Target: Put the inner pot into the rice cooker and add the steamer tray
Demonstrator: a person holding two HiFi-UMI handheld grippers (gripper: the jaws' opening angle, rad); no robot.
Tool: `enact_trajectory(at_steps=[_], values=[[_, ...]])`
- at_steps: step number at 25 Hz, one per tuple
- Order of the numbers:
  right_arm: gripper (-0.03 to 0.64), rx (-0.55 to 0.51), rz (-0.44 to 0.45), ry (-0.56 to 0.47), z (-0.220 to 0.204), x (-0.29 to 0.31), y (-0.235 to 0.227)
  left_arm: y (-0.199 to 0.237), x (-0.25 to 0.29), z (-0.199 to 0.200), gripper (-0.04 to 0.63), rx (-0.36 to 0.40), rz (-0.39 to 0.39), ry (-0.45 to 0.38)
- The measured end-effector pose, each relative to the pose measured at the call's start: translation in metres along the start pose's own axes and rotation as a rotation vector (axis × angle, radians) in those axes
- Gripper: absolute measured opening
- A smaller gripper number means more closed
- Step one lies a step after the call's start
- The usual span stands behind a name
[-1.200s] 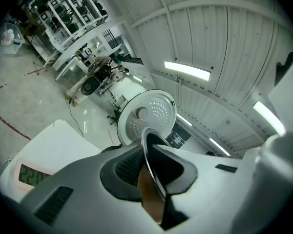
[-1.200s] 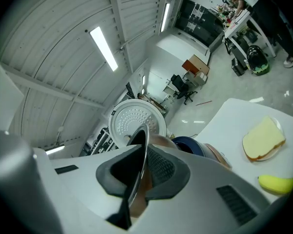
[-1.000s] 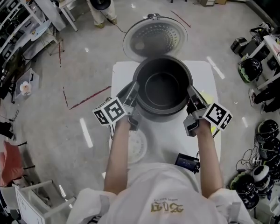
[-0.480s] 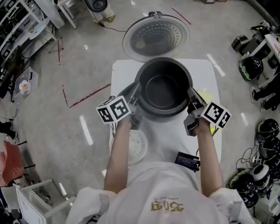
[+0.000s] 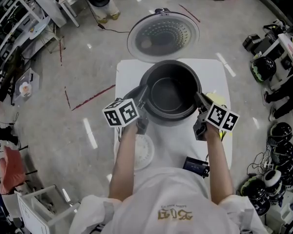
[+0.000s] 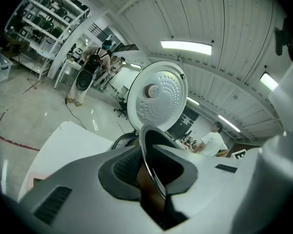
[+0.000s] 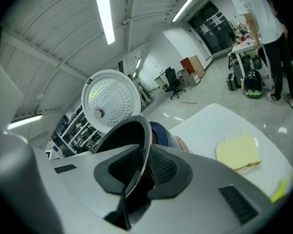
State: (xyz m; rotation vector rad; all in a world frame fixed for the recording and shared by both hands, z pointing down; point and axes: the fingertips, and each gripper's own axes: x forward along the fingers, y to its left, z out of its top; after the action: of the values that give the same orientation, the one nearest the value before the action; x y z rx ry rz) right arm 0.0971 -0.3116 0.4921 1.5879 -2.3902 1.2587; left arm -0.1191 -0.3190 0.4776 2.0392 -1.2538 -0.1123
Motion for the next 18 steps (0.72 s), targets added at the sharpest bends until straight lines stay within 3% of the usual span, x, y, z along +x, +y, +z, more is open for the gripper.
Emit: enact_trajectory(at_steps=[8, 14, 18], values=[[0.086, -0.094, -0.035, 0.042, -0.007, 0.006, -0.007, 0.004, 0.004, -0.009, 0.102, 0.216, 0.11, 0.088], [0.094, -0.198, -0.048, 0.075, -0.009, 0.013, -0.005, 0.014, 0.008, -0.021, 0.127, 0.275, 0.172, 0.157], [0.095, -0.331, -0.105, 0.083, -0.007, 0.015, -0.007, 0.018, 0.009, -0.024, 0.138, 0.289, 0.181, 0.168]])
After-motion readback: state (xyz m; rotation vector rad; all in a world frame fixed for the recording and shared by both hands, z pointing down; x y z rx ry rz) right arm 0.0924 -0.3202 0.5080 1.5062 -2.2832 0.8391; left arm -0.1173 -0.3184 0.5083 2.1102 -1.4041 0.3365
